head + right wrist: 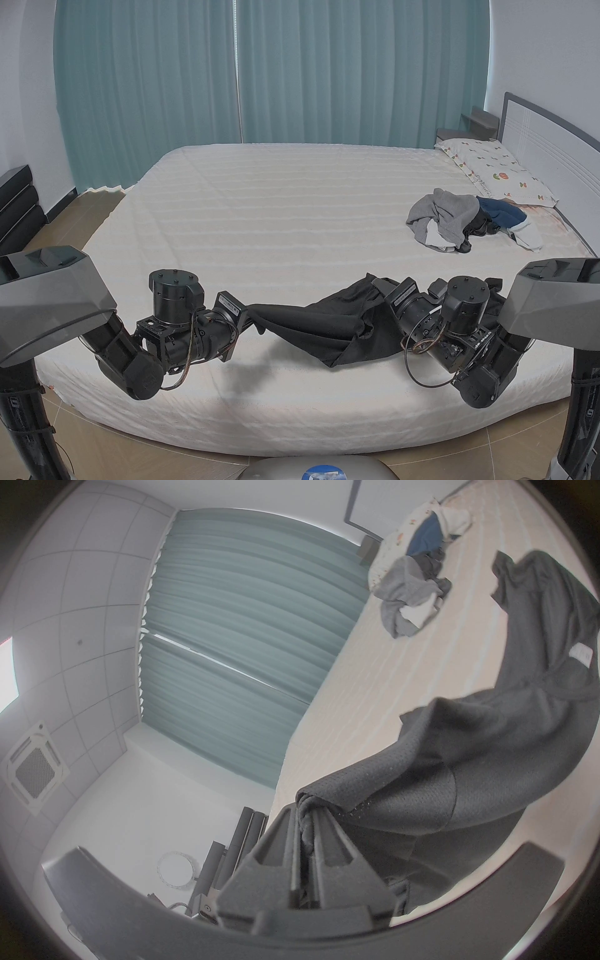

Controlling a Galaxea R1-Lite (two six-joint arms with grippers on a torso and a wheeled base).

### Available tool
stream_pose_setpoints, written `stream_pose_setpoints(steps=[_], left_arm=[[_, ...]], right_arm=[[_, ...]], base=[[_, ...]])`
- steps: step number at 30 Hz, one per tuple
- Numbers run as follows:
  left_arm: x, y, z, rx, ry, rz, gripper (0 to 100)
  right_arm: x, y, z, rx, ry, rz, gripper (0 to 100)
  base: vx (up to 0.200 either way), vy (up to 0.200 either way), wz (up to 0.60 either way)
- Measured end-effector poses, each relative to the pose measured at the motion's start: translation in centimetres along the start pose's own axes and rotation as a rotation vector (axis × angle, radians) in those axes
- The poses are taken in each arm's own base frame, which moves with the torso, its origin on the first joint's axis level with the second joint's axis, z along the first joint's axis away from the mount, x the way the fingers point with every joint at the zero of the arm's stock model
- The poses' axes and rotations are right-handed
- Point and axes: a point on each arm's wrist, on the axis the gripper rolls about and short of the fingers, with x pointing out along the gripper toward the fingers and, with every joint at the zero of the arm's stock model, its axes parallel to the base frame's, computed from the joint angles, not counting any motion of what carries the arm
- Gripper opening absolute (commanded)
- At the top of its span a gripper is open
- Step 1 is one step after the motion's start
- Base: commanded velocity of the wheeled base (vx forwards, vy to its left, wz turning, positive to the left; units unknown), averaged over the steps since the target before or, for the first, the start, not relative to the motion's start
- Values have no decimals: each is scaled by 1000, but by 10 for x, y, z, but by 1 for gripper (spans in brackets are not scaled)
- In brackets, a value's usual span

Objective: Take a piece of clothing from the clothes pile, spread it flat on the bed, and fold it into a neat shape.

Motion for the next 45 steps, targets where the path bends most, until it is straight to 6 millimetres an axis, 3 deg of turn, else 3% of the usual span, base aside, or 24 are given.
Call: stream_pose_setpoints(steps=[6, 12, 24, 30, 39, 45], left_arm=[[-7, -15, -3, 47, 4, -30, 0], [-29, -30, -11, 106, 37, 10, 0], [-120, -86, -12, 211, 27, -44, 0], [-155, -121, -1, 229, -28, -112, 0], [-174, -164, 20, 207, -107, -137, 0], [-159, -189, 43, 152, -153, -118, 0]], right_arm=[[-15, 20, 9, -126, 11, 37, 0], [-55, 45, 24, -177, 12, 63, 0], [-135, 111, 67, -275, -66, 178, 0], [-157, 169, 103, -284, -133, 261, 0], [-172, 247, 166, -275, -276, 312, 0], [-150, 277, 202, -267, -345, 270, 0]], base=[[-200, 0, 0], [-167, 0, 0], [0, 0, 0], [0, 0, 0], [22, 0, 0], [200, 0, 0]])
